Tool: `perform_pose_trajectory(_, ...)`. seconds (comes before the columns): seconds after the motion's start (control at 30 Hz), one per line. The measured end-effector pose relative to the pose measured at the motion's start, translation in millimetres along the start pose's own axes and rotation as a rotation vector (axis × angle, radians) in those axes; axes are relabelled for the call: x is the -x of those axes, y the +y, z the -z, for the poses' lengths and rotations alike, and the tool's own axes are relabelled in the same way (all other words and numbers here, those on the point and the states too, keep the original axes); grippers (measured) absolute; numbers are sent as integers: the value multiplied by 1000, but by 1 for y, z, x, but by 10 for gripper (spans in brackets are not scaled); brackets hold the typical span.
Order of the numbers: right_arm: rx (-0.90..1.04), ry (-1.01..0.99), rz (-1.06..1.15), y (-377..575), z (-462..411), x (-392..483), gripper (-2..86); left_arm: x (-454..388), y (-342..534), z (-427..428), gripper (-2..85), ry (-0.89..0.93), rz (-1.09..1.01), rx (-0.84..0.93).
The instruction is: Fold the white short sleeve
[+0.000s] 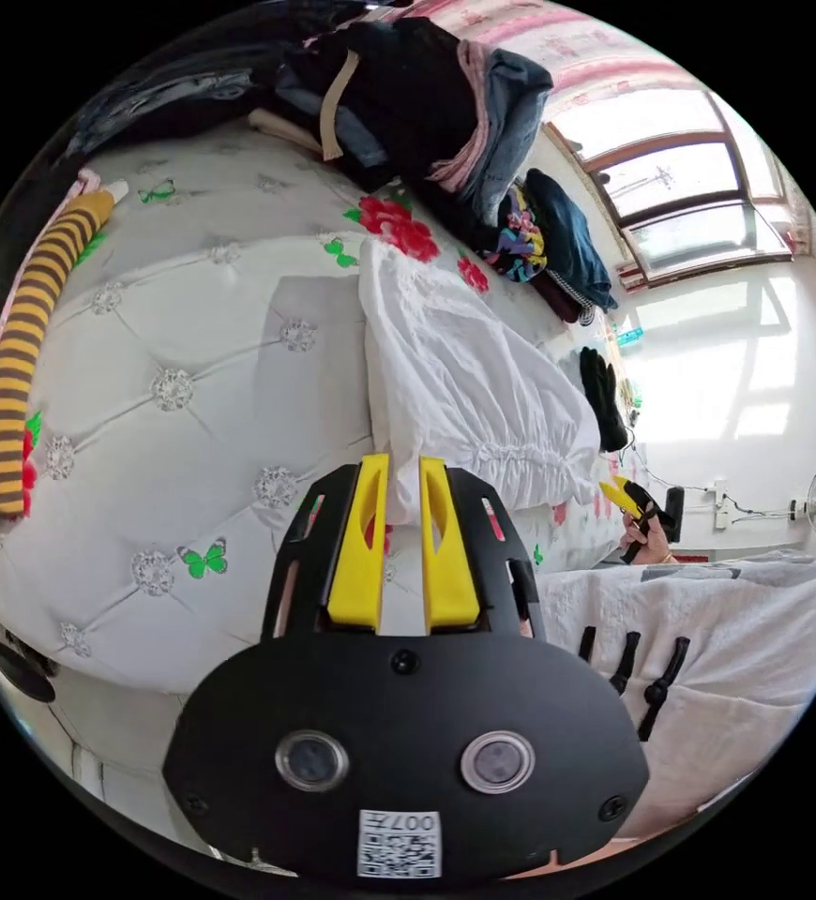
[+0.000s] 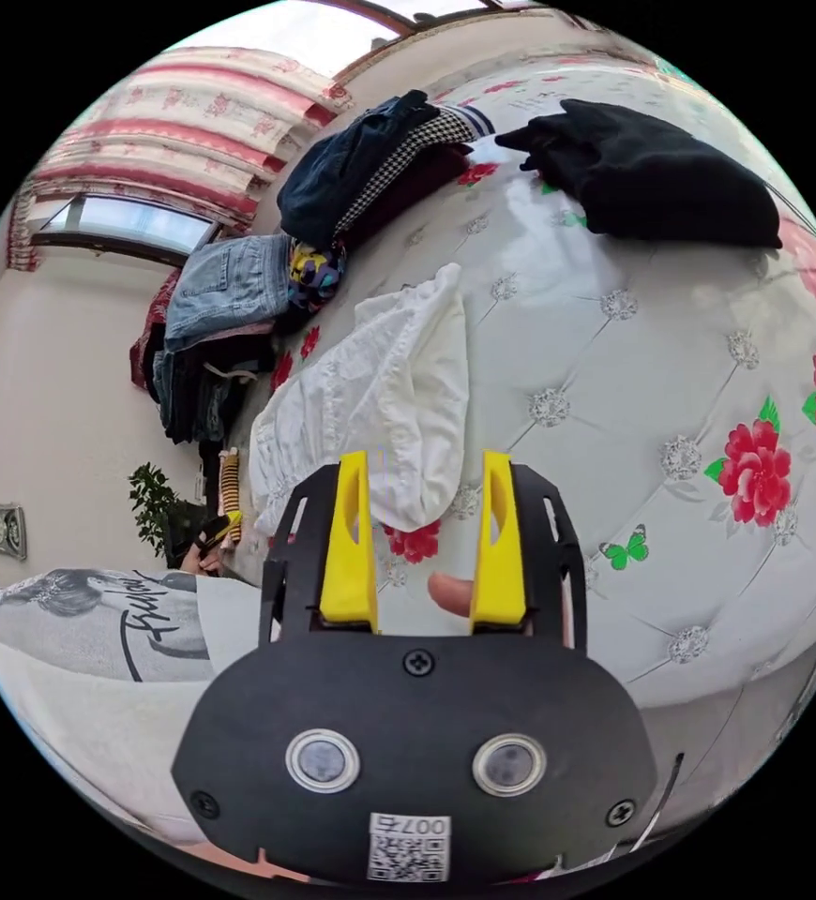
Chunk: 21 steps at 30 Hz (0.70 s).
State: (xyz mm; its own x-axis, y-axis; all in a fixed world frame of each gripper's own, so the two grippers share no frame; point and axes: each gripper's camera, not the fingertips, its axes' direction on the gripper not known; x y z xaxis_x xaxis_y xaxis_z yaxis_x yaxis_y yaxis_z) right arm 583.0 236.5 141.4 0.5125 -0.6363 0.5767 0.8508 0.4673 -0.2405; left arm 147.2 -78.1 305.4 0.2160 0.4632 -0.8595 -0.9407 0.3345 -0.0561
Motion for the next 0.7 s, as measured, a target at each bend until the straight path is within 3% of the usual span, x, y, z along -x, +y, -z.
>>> perform_pose_trajectory(0.17,72,-70,-105,4,-34,-22,122,-40,-20,-8,56,58,-128,-88)
perform_pose_trajectory(0.27,151,-98,-216,8,-61,-40,100,-74,-36,-43,58,156,-234,-10)
perform_pose_trajectory(0.43,72,-166,-248,11,-50,-59,46,-142,-35,-114,58,248,-466,187)
perform_pose_trajectory(0.57,57,-179,-206,18,-48,-56,11,-163,-10,-199,50,-26,-579,464)
perform_pose_trajectory(0.7,-6,-230,-167,19,-38,-40,2,-165,-8,-194,58,18,-585,445)
